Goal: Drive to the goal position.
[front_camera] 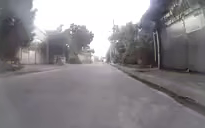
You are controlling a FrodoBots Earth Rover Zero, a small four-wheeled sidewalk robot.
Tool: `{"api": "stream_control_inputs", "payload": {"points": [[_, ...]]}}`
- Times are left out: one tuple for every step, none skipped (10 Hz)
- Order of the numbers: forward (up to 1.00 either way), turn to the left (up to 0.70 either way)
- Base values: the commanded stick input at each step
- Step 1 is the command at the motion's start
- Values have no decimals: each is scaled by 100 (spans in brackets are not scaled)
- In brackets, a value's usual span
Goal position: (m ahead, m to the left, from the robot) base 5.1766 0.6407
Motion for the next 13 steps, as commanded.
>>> {"api": "stream_control_inputs", "payload": {"points": [[100, 0], [100, 0], [100, 0], [100, 0], [100, 0], [100, 0], [100, 0], [100, 0], [100, -14], [100, -40], [100, -30], [100, -21], [100, -12]]}}
